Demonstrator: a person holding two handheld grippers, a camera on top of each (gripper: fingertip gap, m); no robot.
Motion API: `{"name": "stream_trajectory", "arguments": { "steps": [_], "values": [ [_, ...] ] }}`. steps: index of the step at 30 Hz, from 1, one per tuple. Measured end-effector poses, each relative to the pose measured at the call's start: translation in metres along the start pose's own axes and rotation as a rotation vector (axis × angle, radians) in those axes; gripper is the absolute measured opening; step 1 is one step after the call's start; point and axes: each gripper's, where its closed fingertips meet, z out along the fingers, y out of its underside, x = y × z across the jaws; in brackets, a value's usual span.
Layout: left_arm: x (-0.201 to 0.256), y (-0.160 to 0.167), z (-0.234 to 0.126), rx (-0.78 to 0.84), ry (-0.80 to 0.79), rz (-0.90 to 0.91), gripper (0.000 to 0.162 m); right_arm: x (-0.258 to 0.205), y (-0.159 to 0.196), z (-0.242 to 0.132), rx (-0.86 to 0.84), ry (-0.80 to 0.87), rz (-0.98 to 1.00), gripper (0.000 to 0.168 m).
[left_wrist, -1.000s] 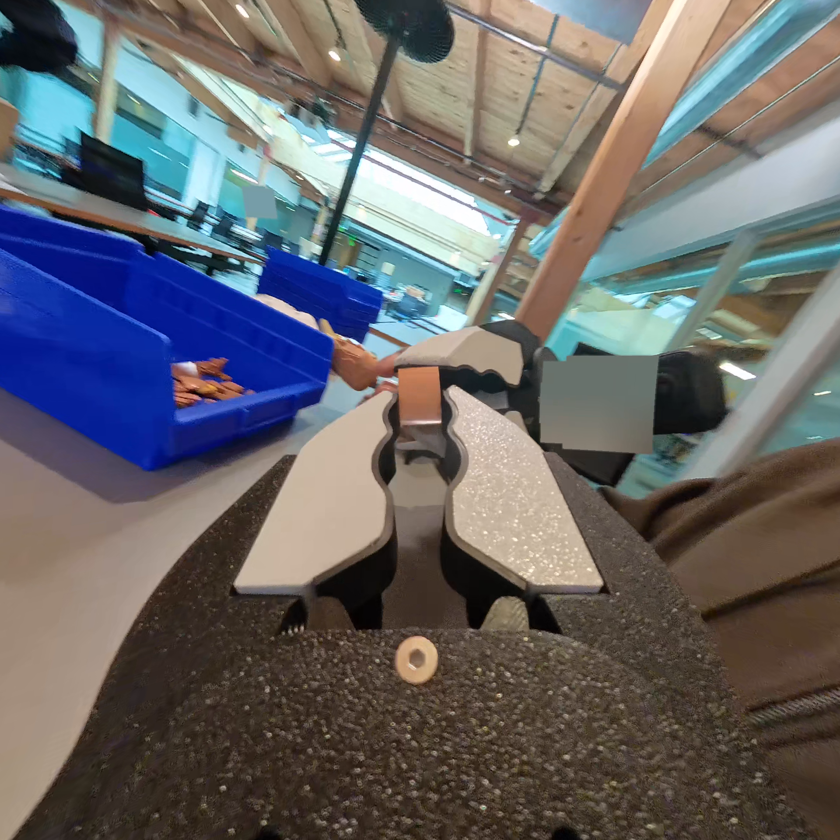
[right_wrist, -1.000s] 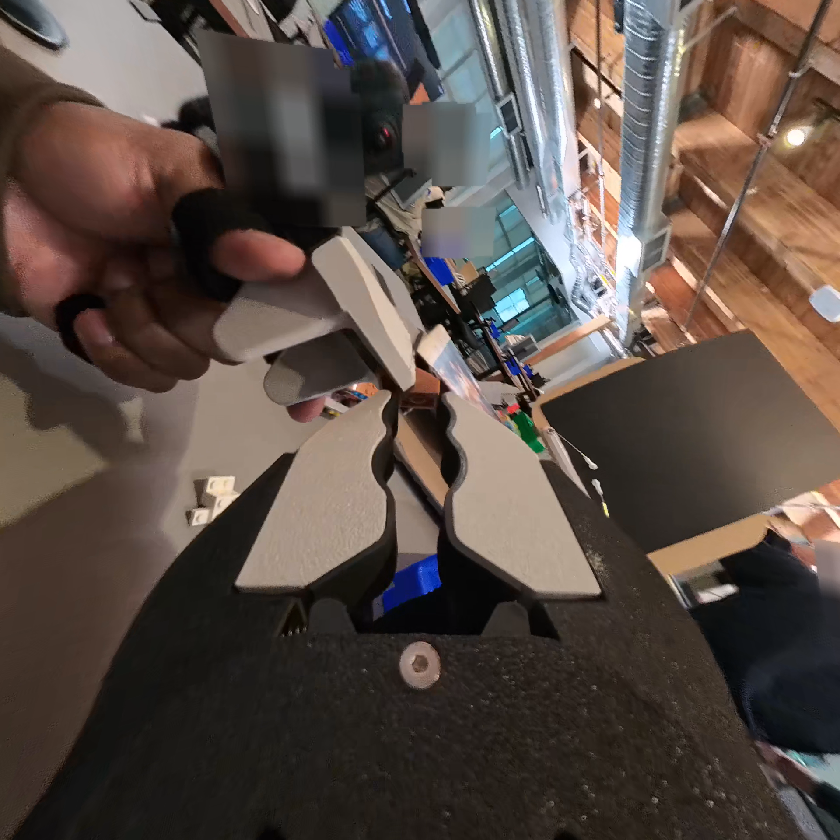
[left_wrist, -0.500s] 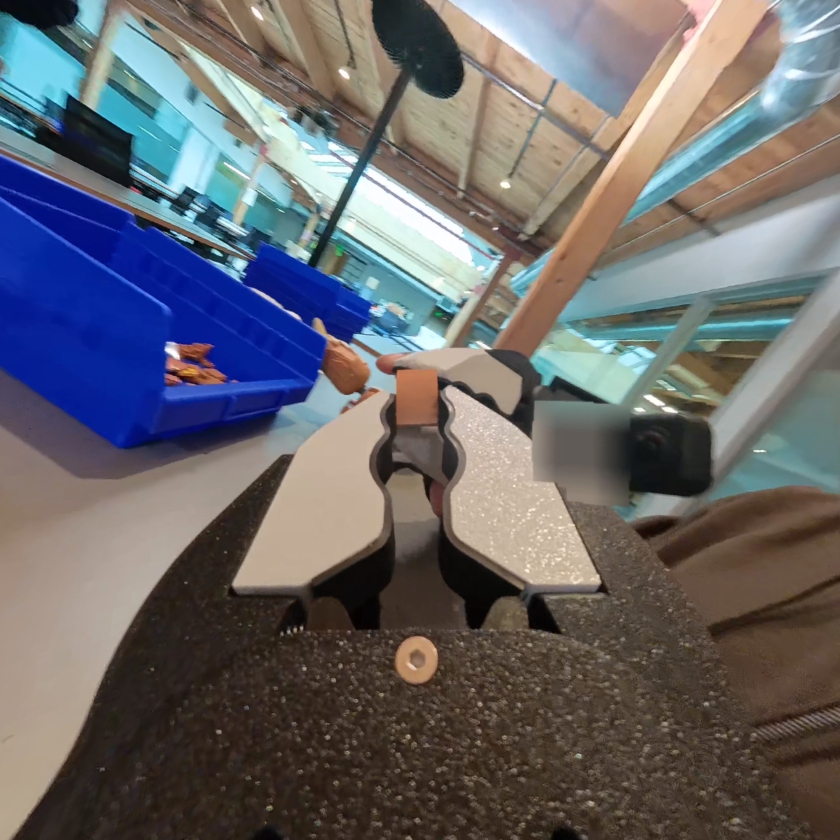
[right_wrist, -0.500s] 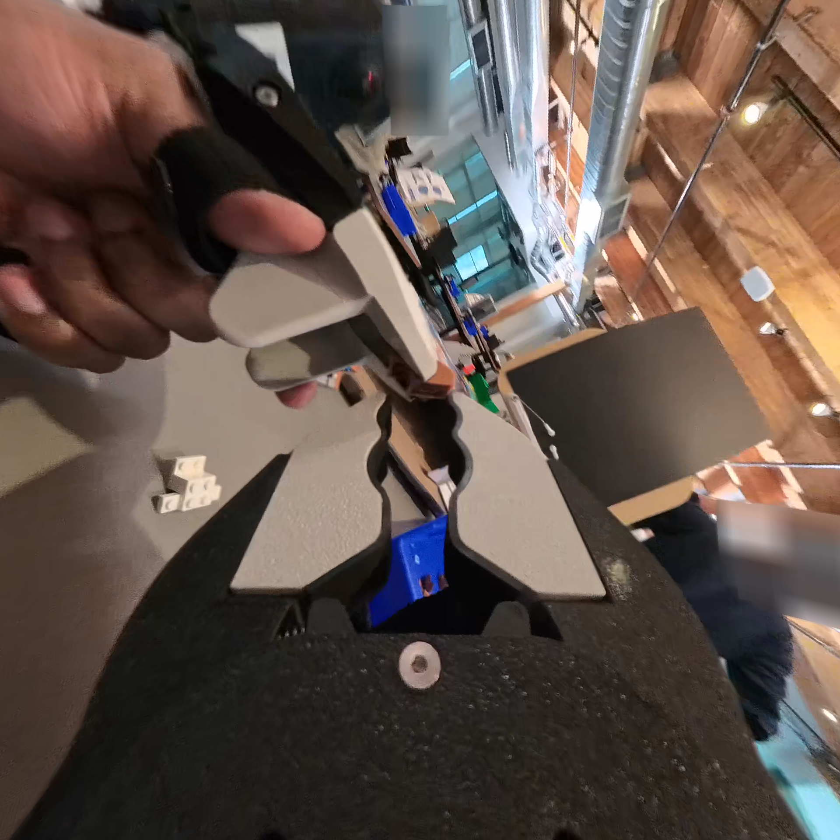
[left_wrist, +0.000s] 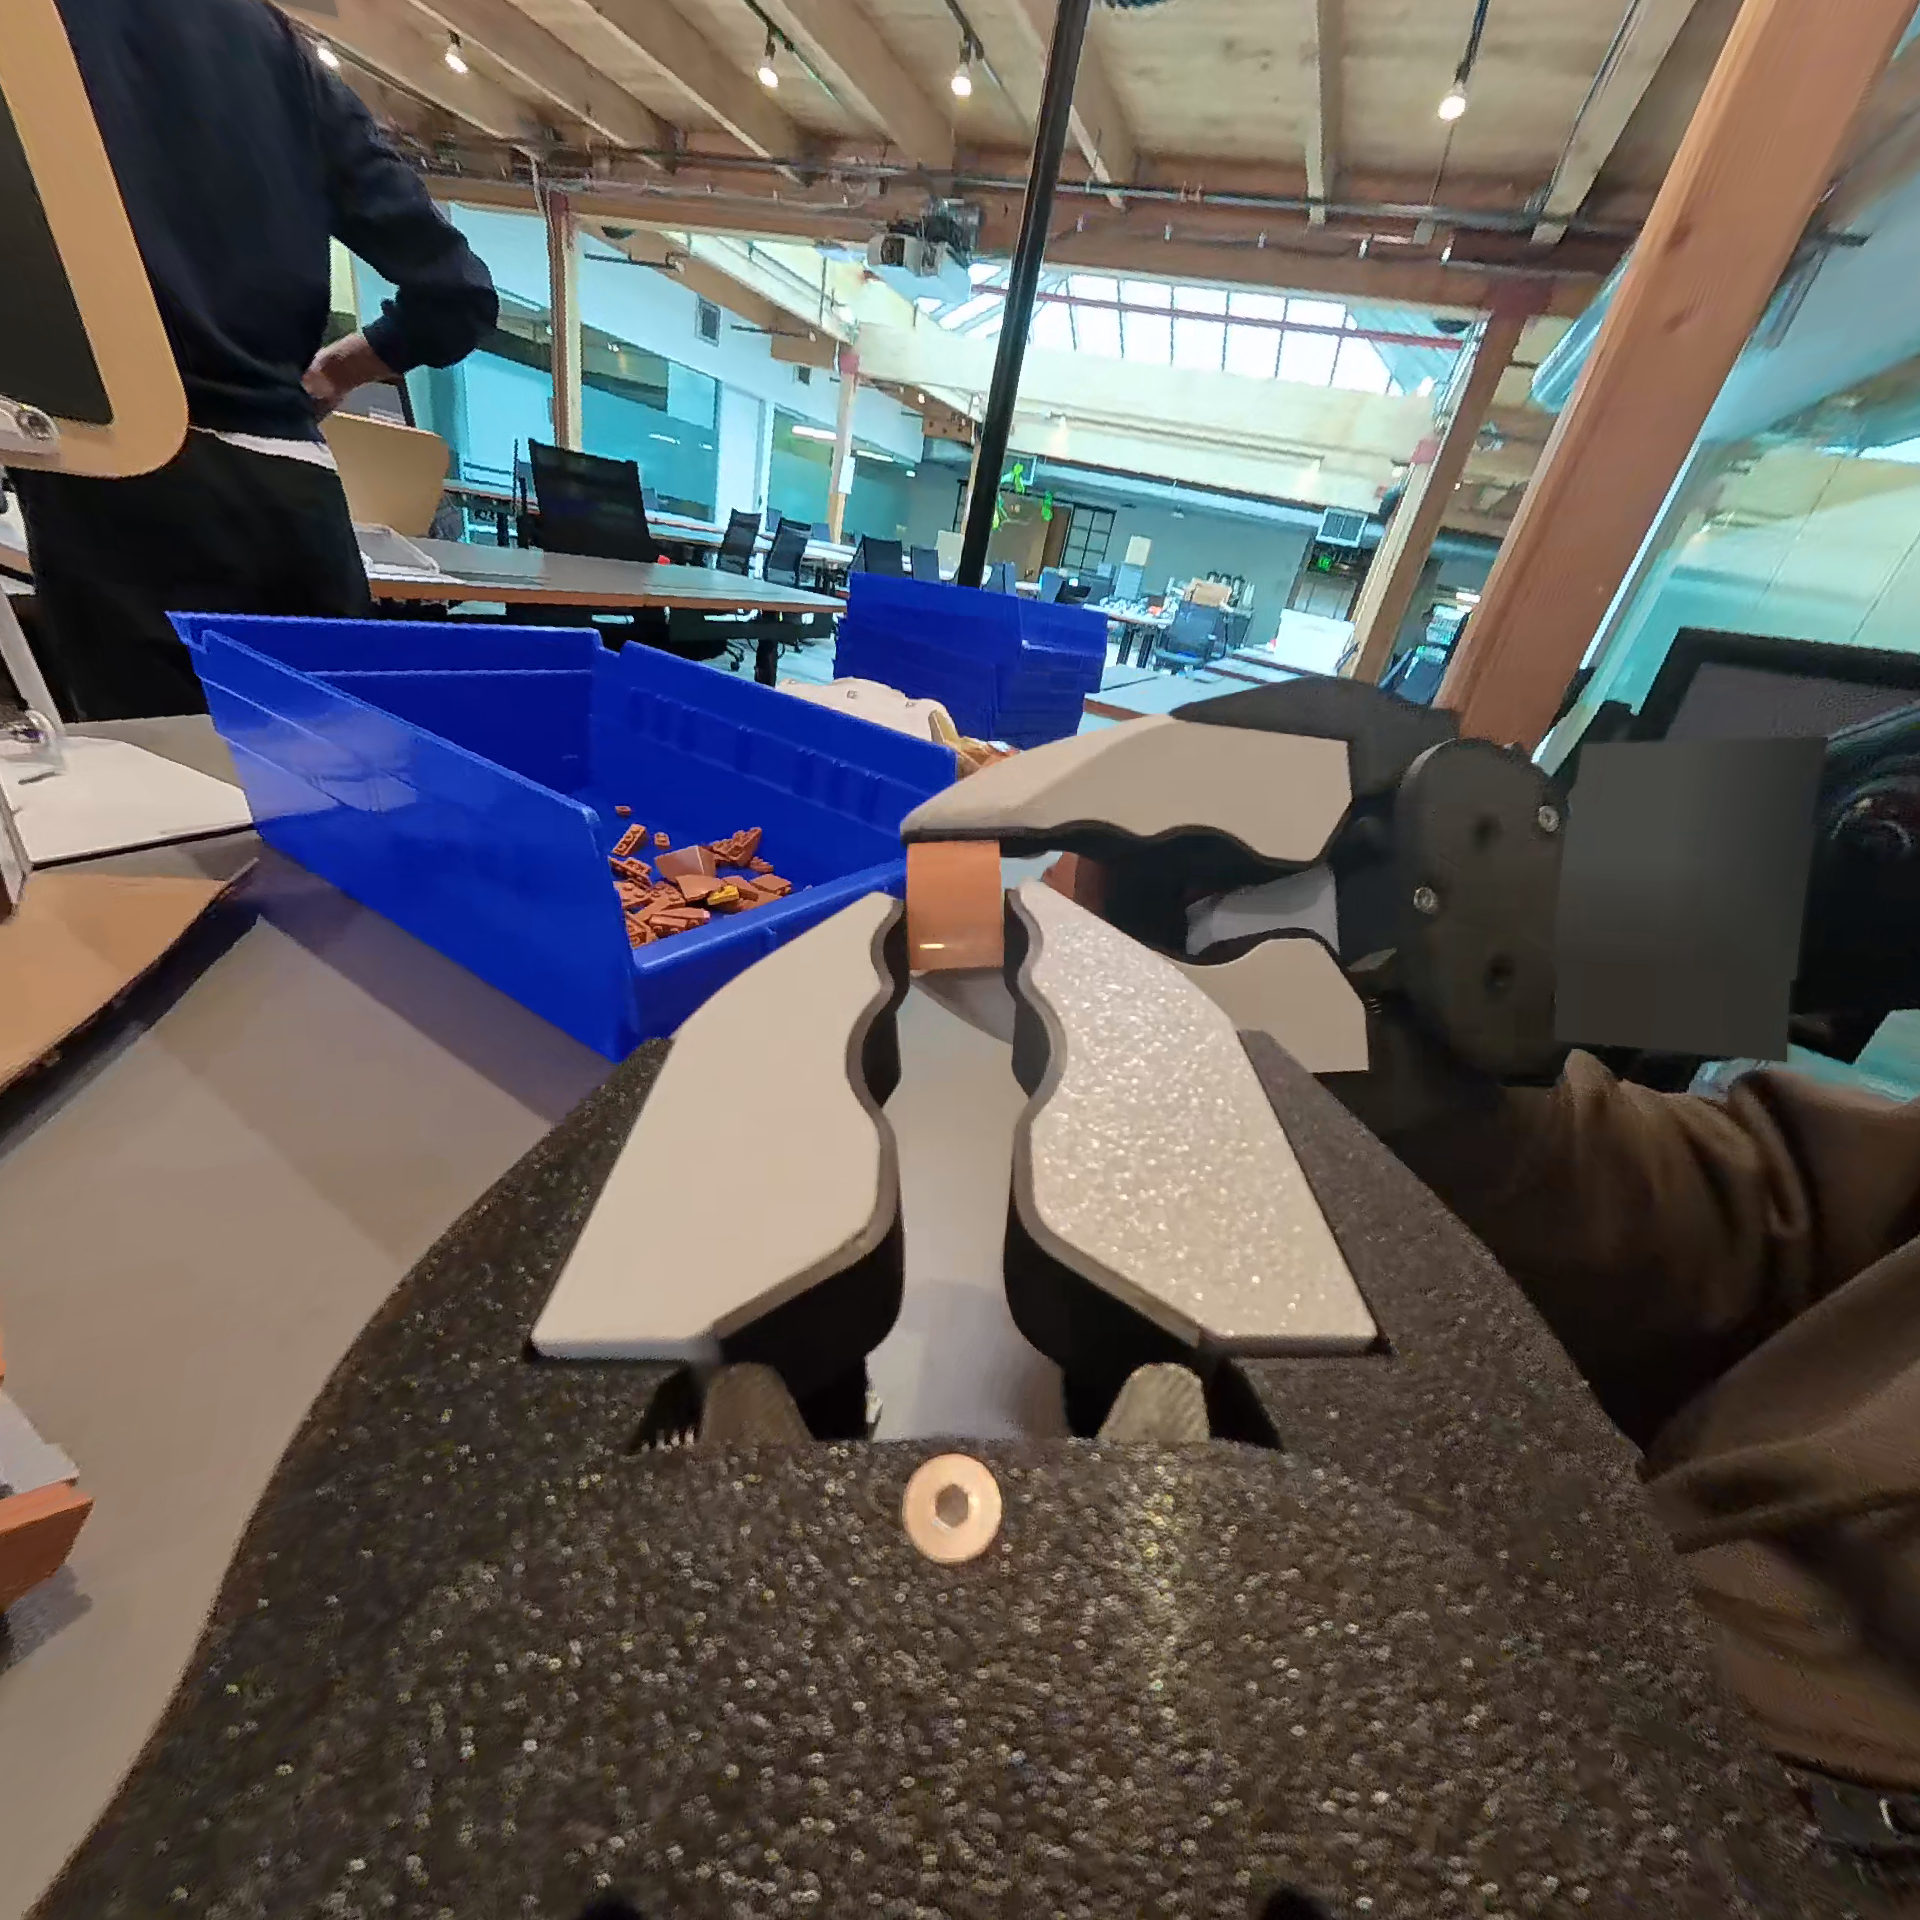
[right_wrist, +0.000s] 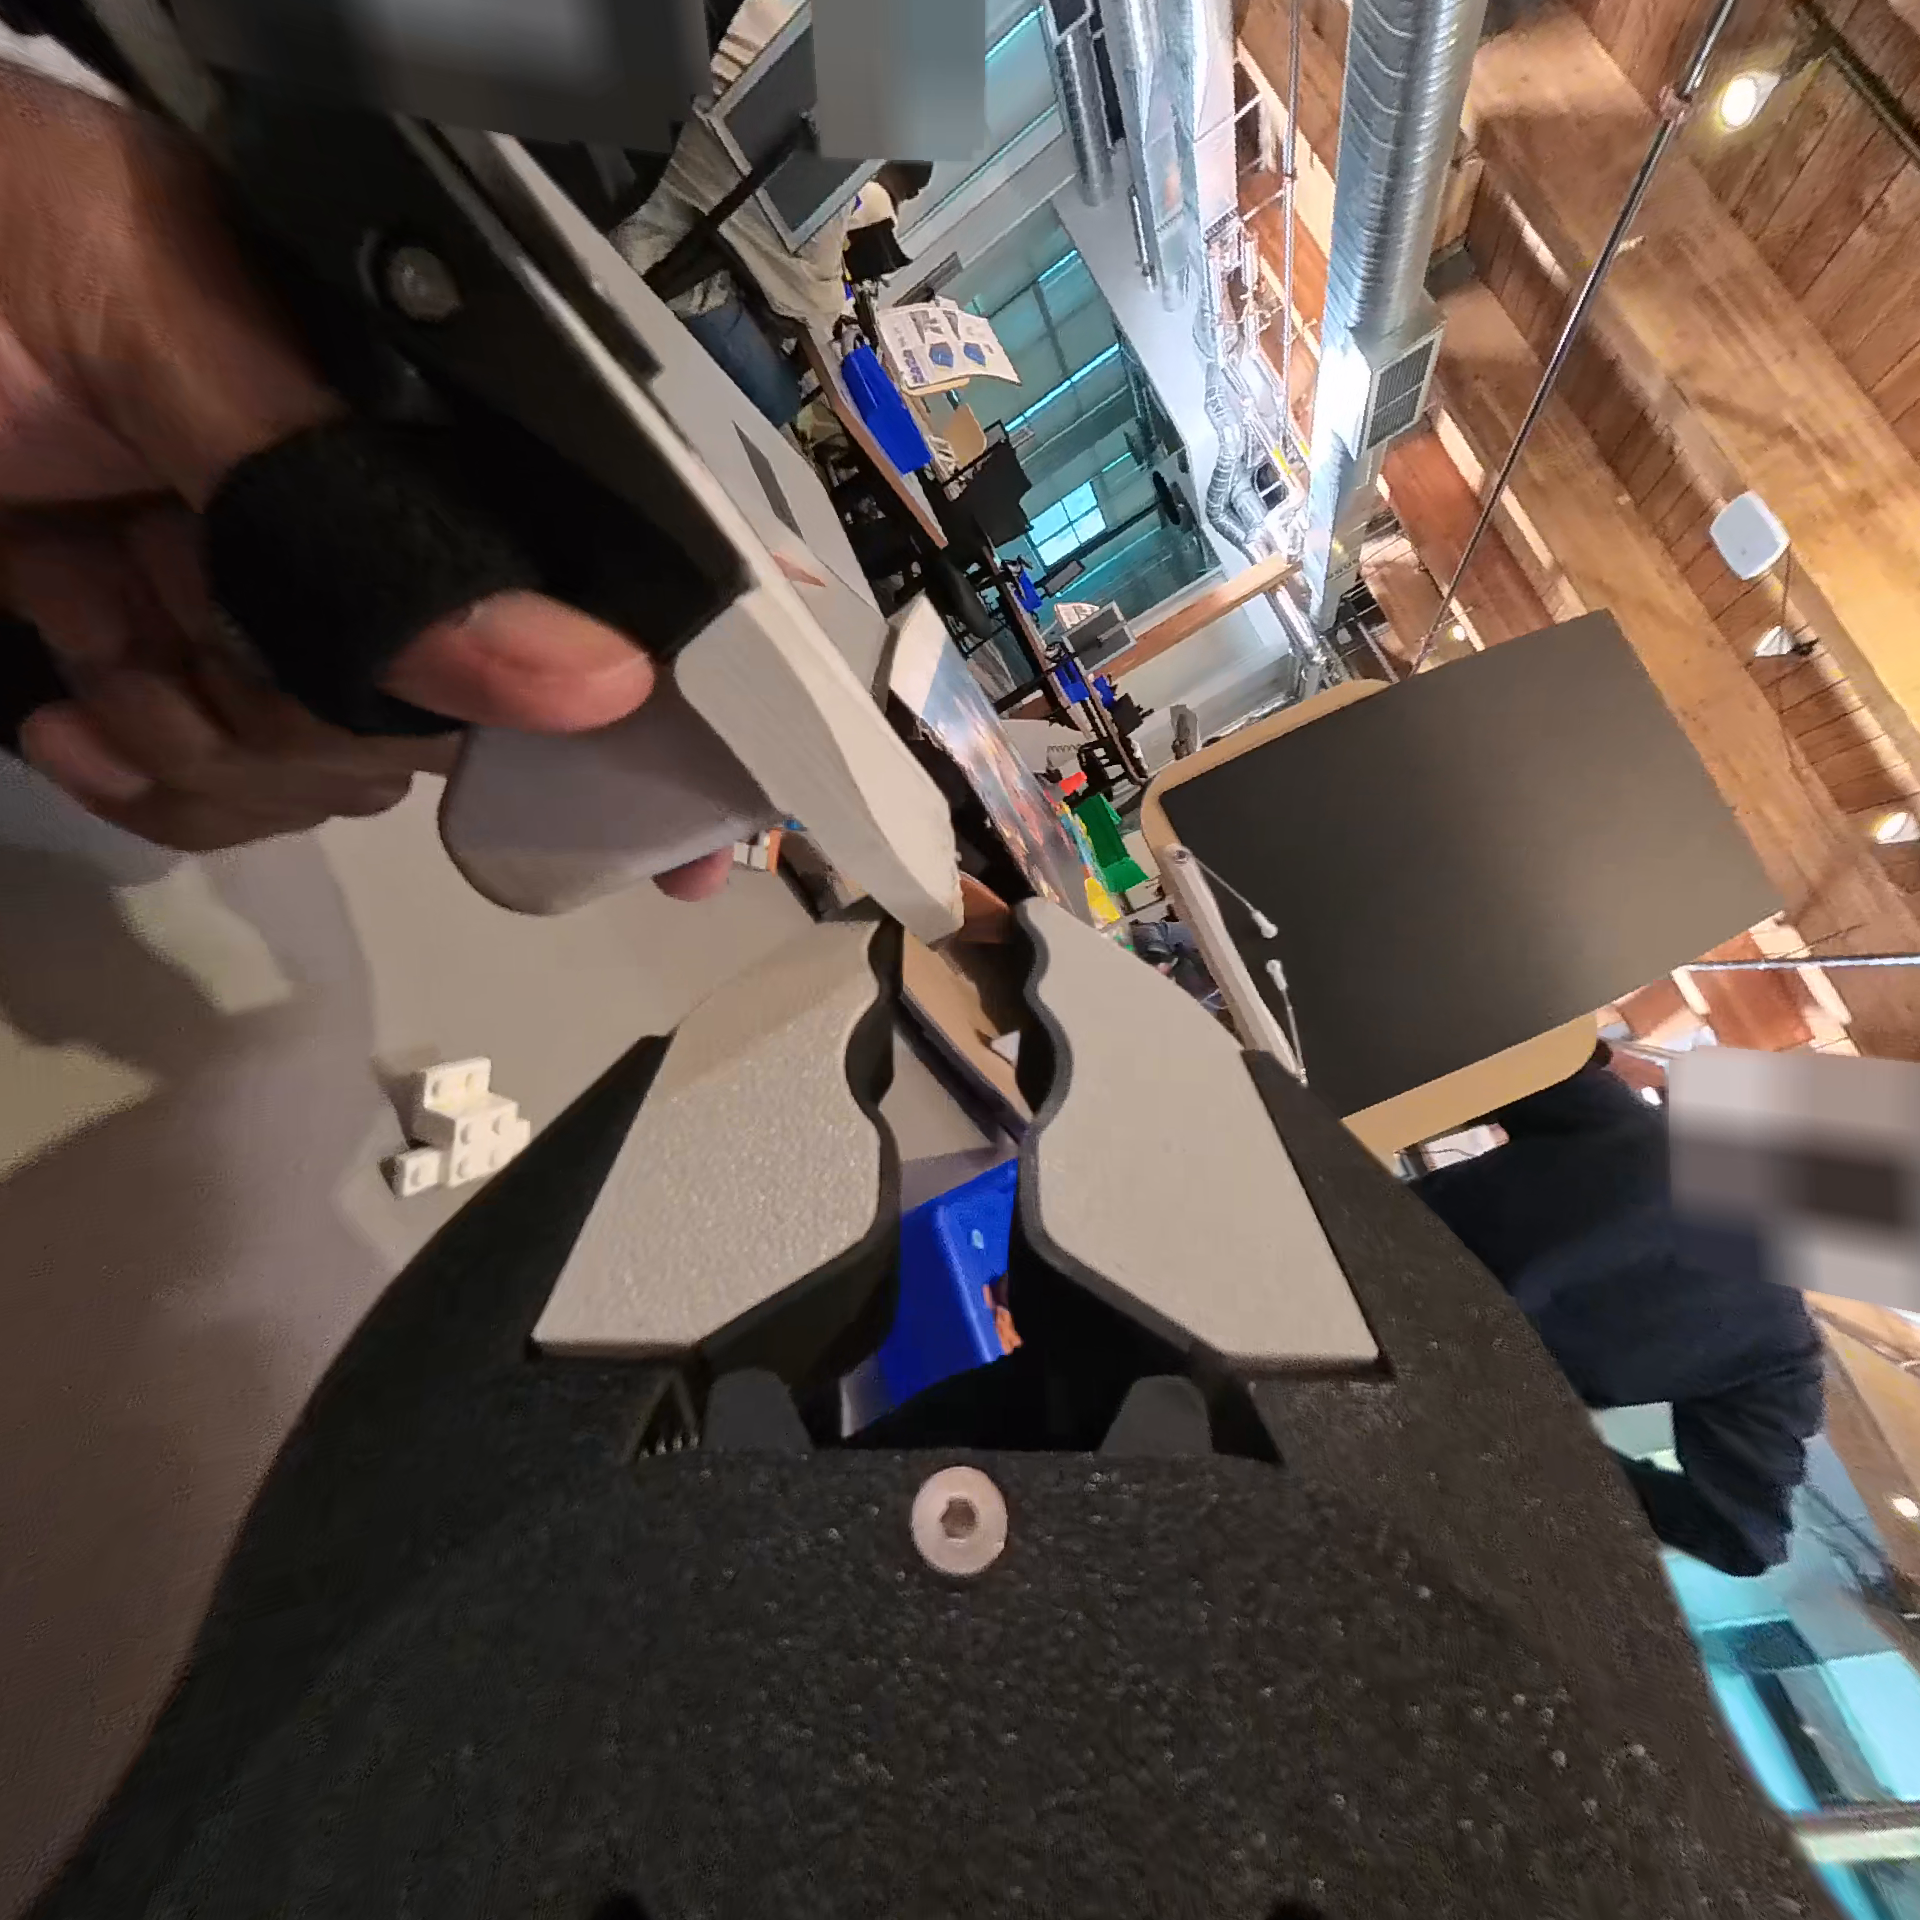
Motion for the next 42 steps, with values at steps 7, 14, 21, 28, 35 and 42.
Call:
{"name": "stream_trajectory", "arguments": {
  "steps": [7,14,21,28,35,42],
  "values": [
    [0.008,0.008,-0.002,-0.077,0.14,-0.1,0.017,-0.007,0.0,-0.008,0.066,-0.082,-0.053,0.016],
    [0.017,0.009,-0.005,-0.066,0.301,-0.332,0.017,-0.01,-0.002,-0.015,0.143,-0.169,0.046,0.016],
    [0.02,0.005,-0.006,-0.008,0.372,-0.491,0.017,-0.009,-0.004,-0.017,0.17,-0.145,0.087,0.015],
    [0.008,0.0,-0.008,0.155,0.236,-0.541,0.017,-0.013,0.008,-0.009,-0.027,0.011,-0.018,0.022],
    [0.017,0.004,-0.014,0.165,0.081,-0.265,0.017,-0.01,-0.012,-0.021,0.007,0.007,0.175,0.023],
    [0.025,0.006,-0.017,0.17,0.067,-0.206,0.017,-0.014,-0.017,-0.028,-0.008,-0.002,0.181,0.023]
  ]
}}
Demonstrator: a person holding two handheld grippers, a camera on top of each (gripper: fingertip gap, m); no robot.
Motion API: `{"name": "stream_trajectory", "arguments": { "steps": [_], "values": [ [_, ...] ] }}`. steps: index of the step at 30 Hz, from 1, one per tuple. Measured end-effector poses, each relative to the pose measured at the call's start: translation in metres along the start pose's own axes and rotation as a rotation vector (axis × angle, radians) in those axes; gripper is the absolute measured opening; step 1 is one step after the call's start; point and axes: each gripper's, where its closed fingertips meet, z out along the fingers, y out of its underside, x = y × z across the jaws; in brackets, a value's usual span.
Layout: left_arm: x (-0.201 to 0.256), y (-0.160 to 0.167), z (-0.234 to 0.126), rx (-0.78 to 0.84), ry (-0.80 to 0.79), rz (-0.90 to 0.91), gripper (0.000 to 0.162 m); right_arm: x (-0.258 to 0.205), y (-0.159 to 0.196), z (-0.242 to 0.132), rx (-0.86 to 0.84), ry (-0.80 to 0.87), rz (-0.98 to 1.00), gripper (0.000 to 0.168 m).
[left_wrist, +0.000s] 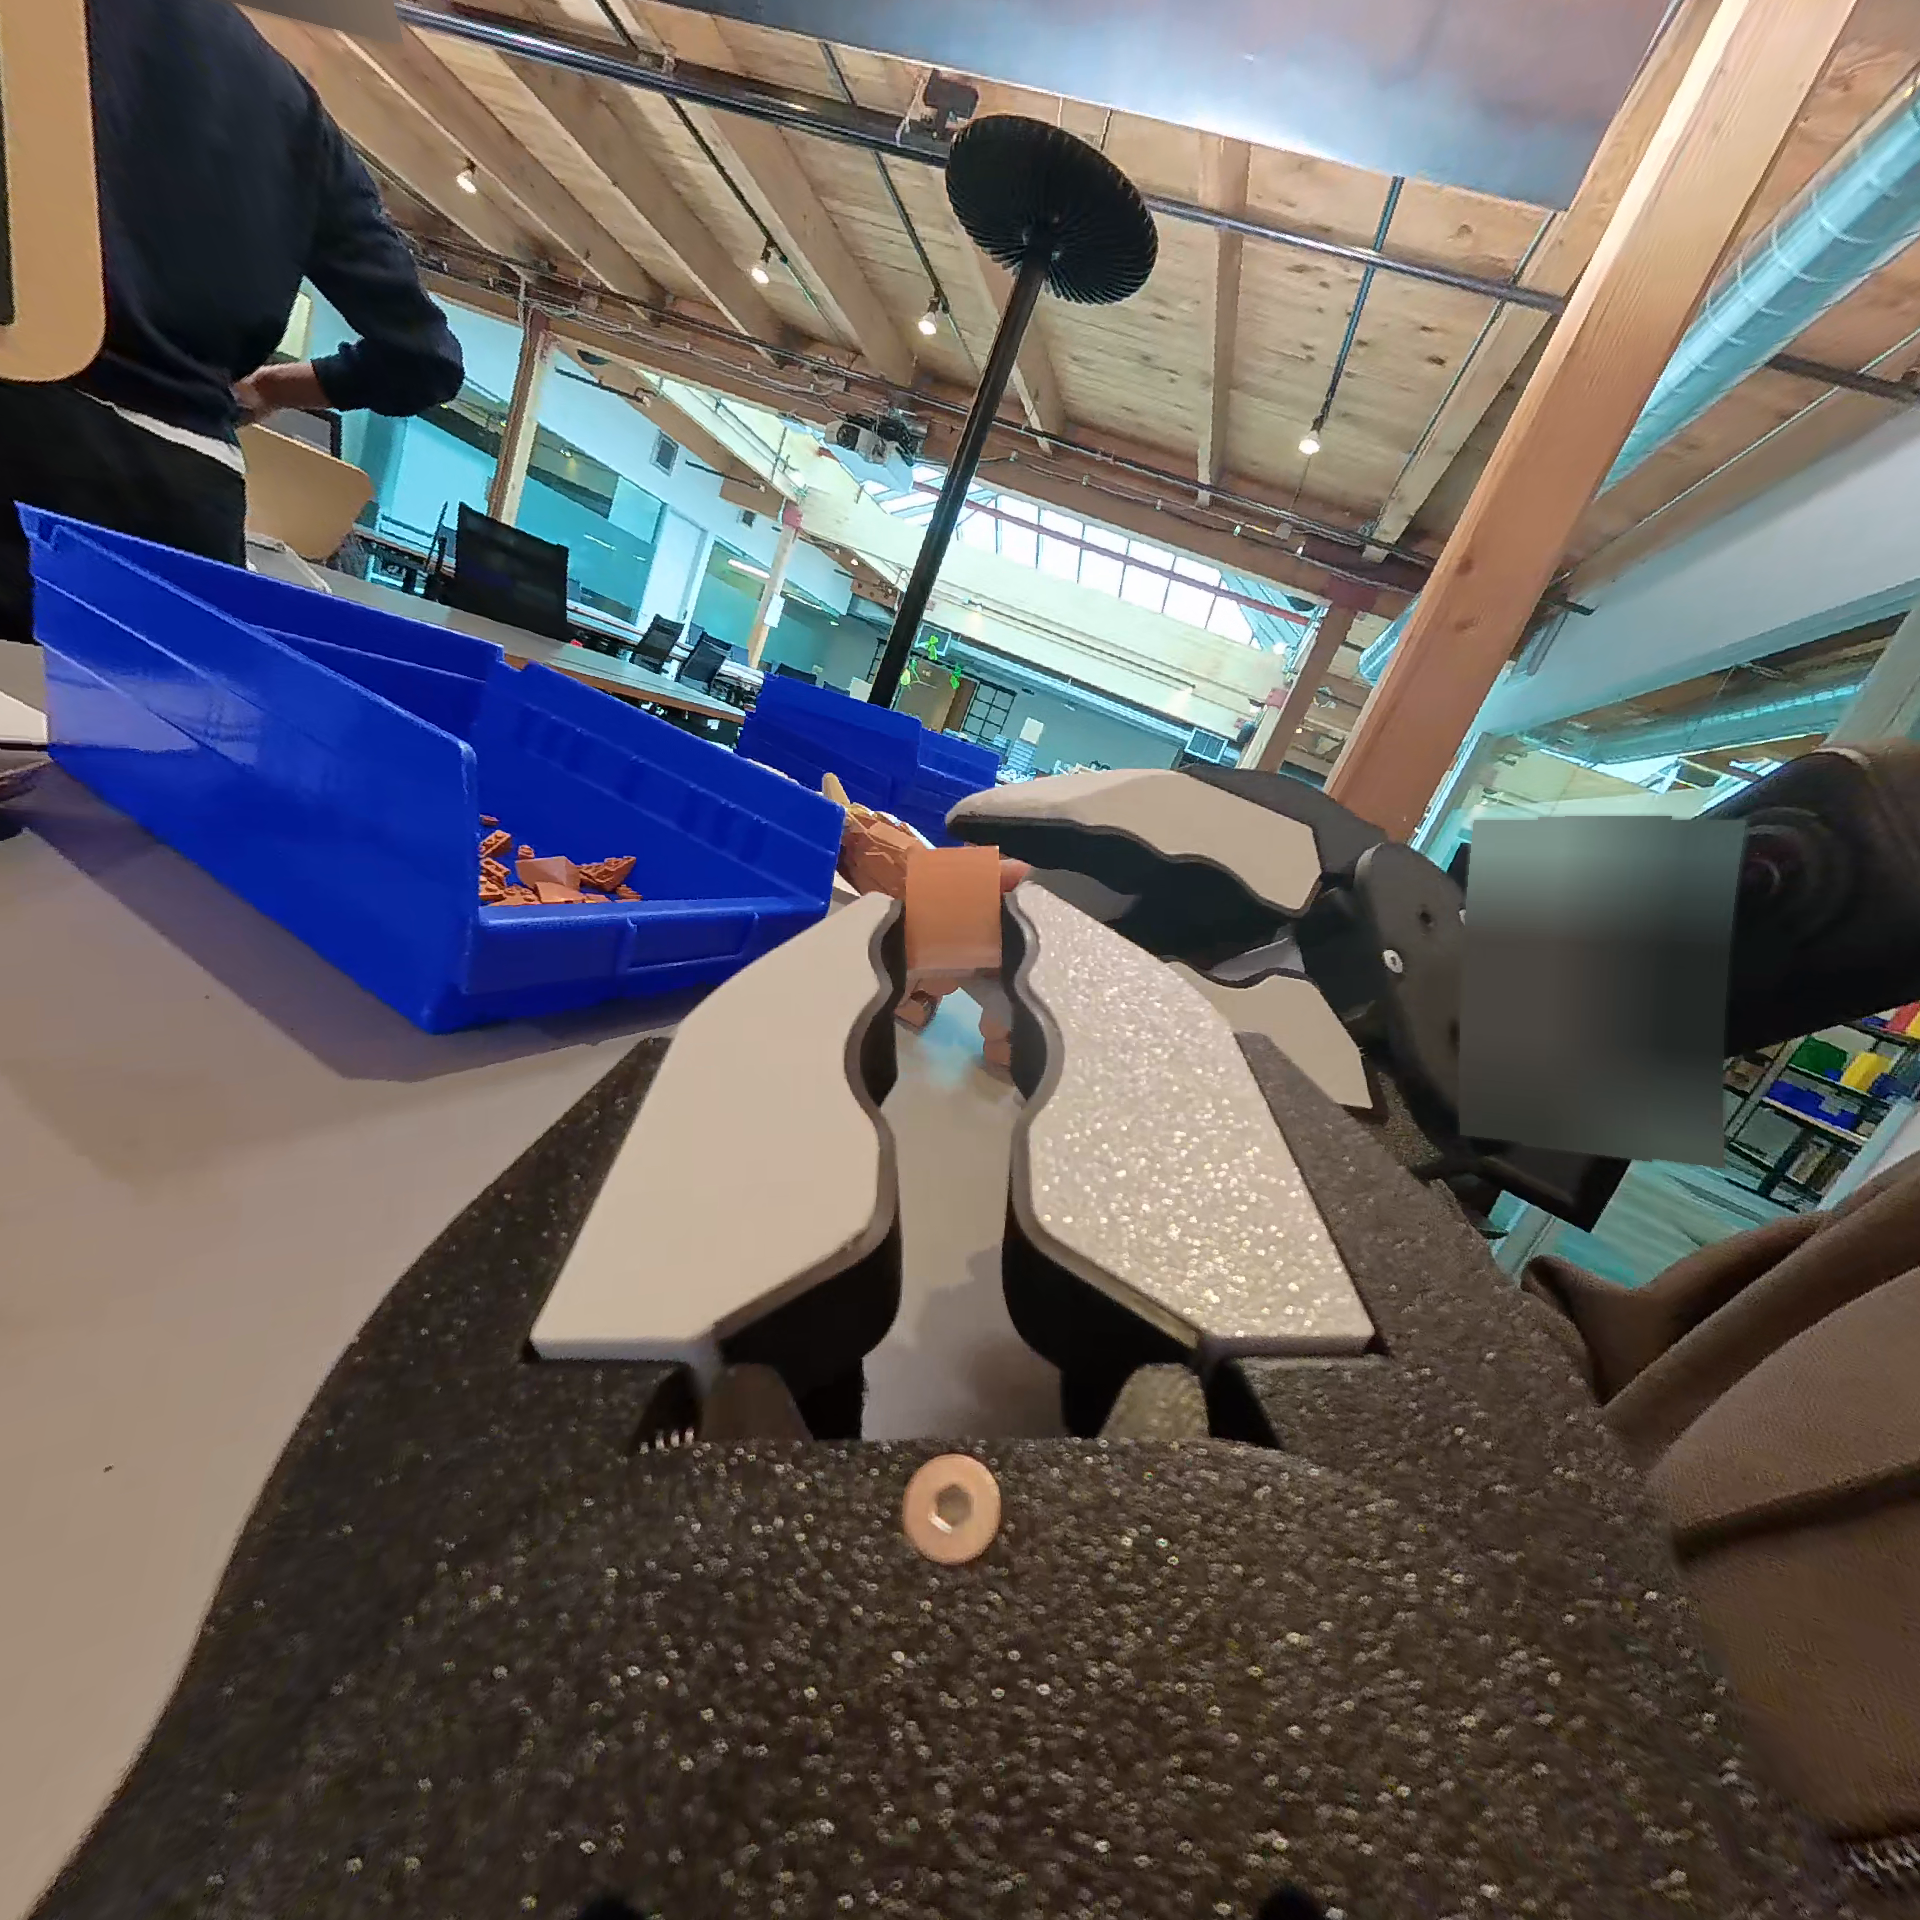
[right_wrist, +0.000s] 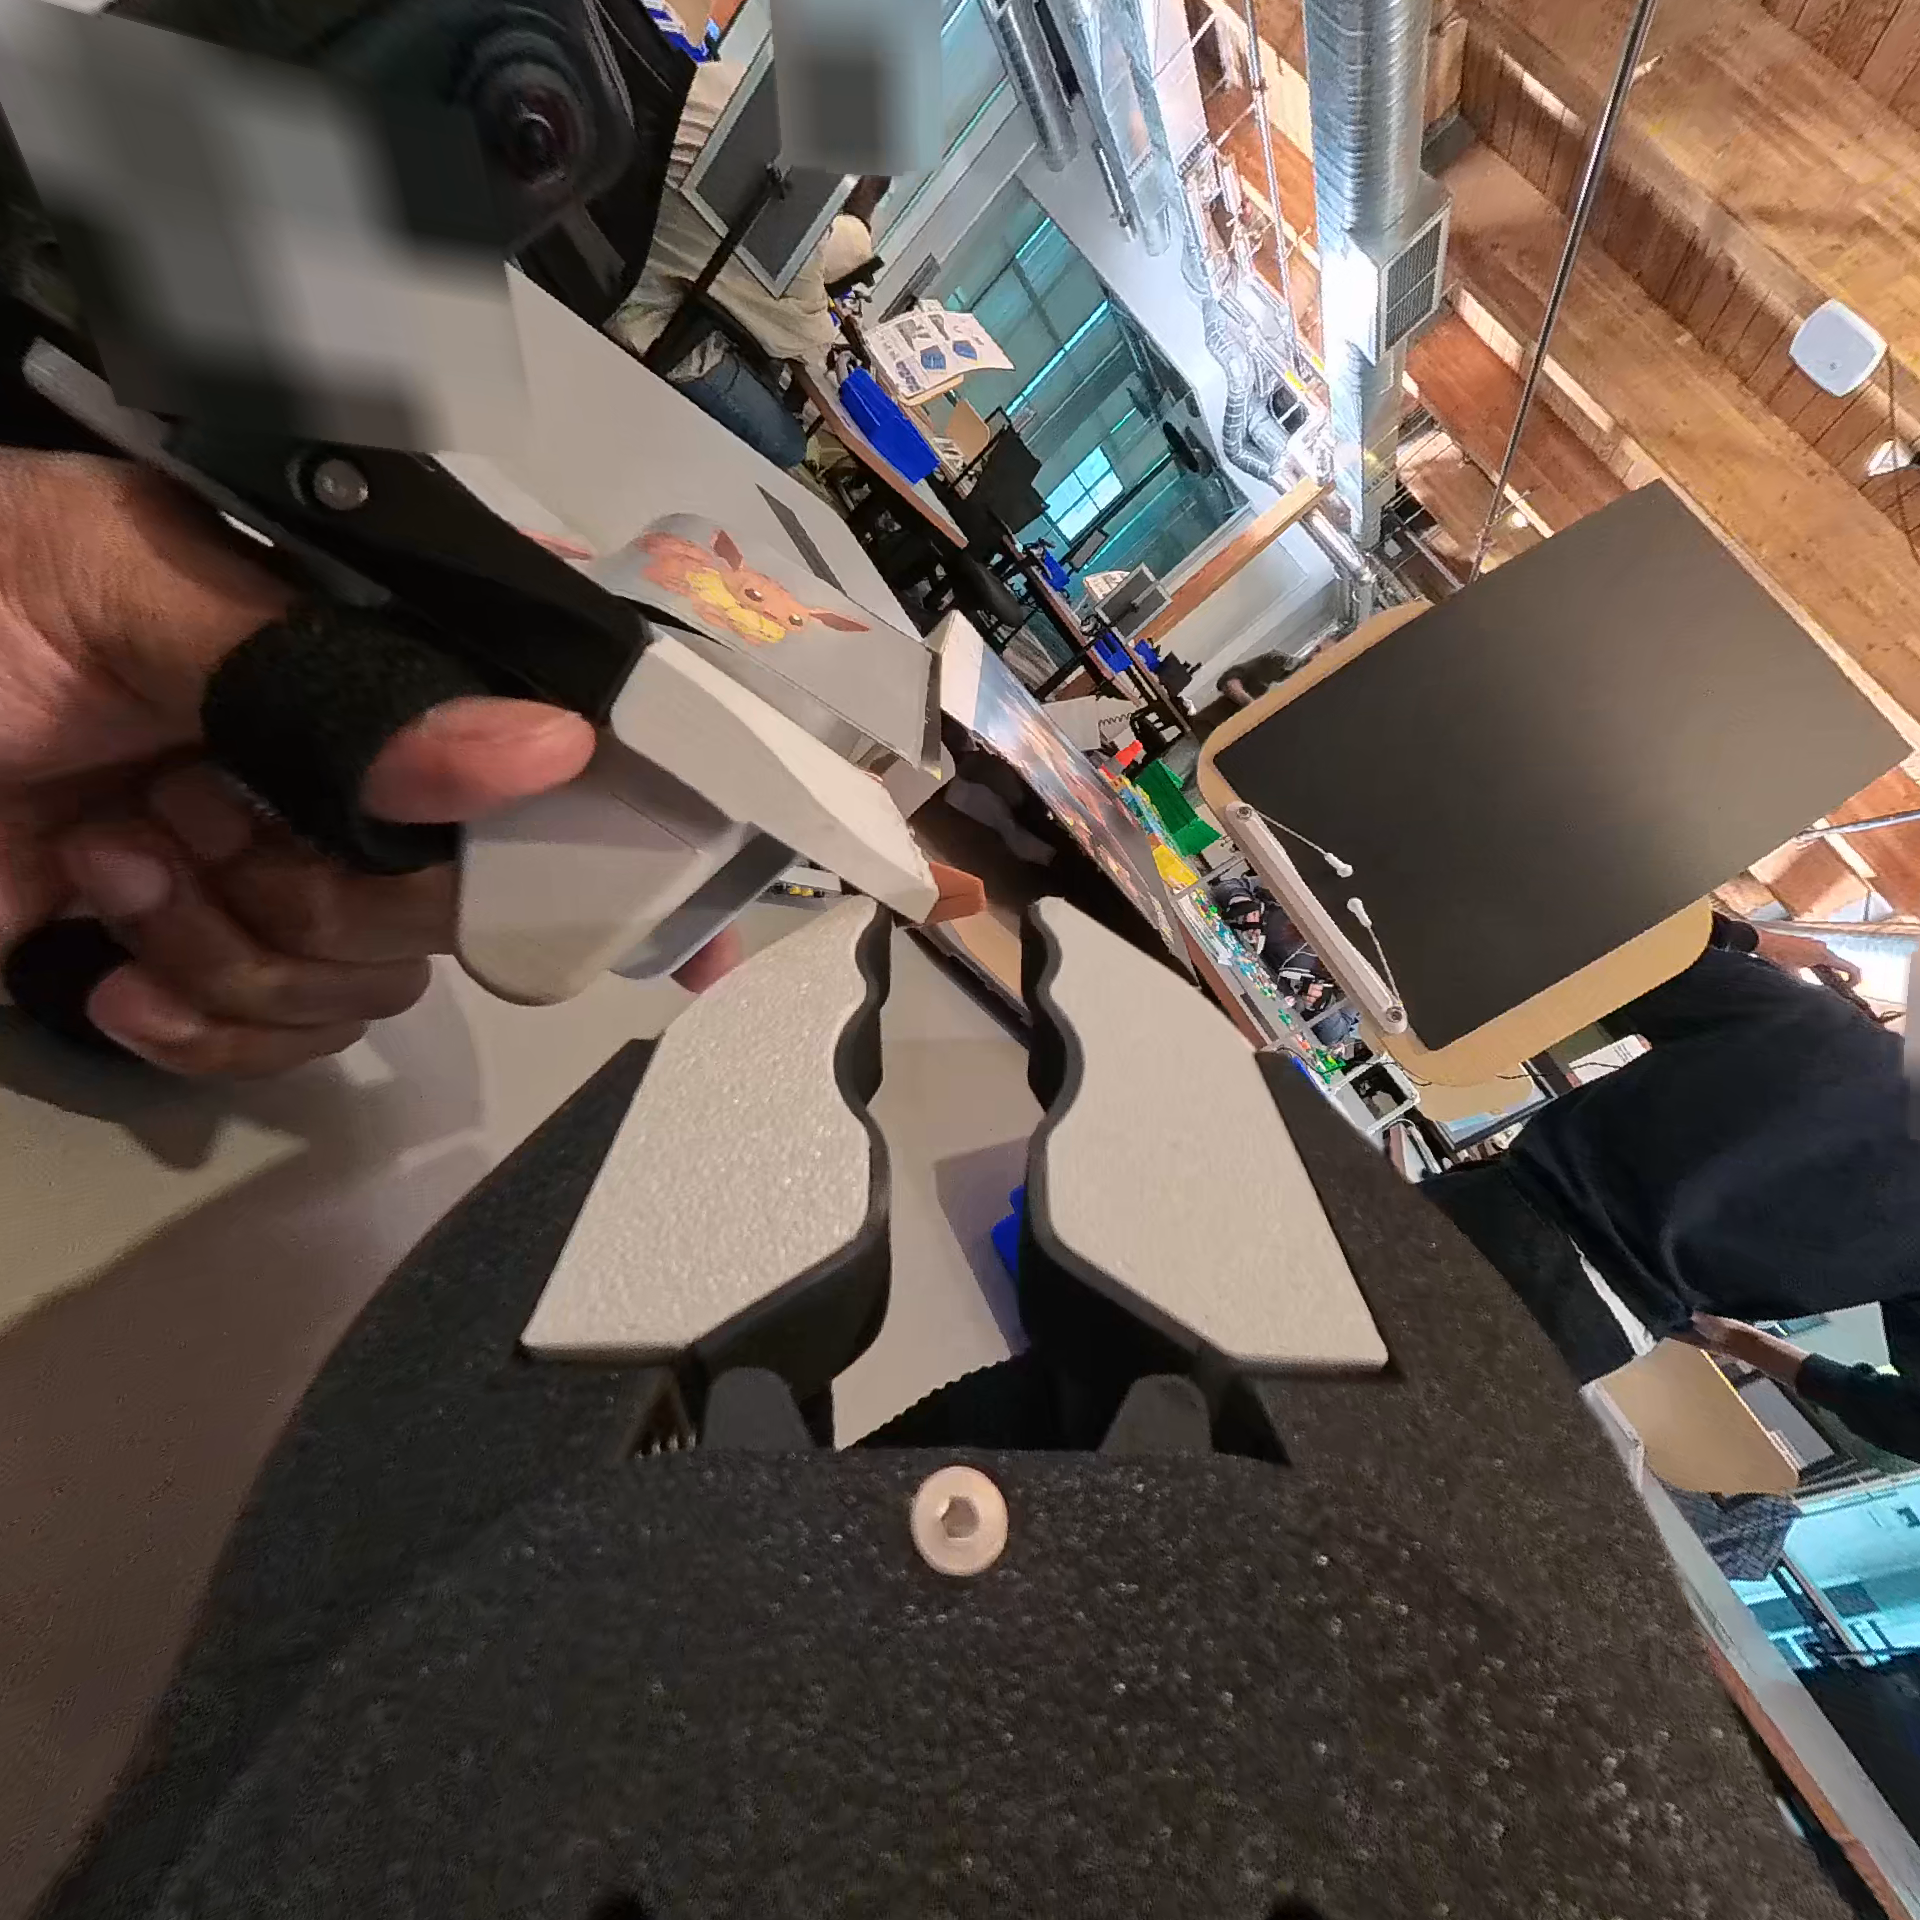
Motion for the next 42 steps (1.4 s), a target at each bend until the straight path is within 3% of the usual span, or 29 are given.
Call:
{"name": "stream_trajectory", "arguments": {
  "steps": [12,31,42],
  "values": [
    [0.008,0.008,0.0,-0.041,0.038,-0.044,0.017,-0.006,0.002,-0.006,0.014,-0.006,-0.088,0.016],
    [0.004,0.015,0.004,-0.101,0.021,-0.061,0.019,-0.004,0.014,-0.006,0.064,-0.103,-0.046,0.016],
    [0.002,0.014,0.003,-0.107,0.021,-0.081,0.017,-0.005,0.013,-0.005,0.063,-0.055,-0.104,0.017]
  ]
}}
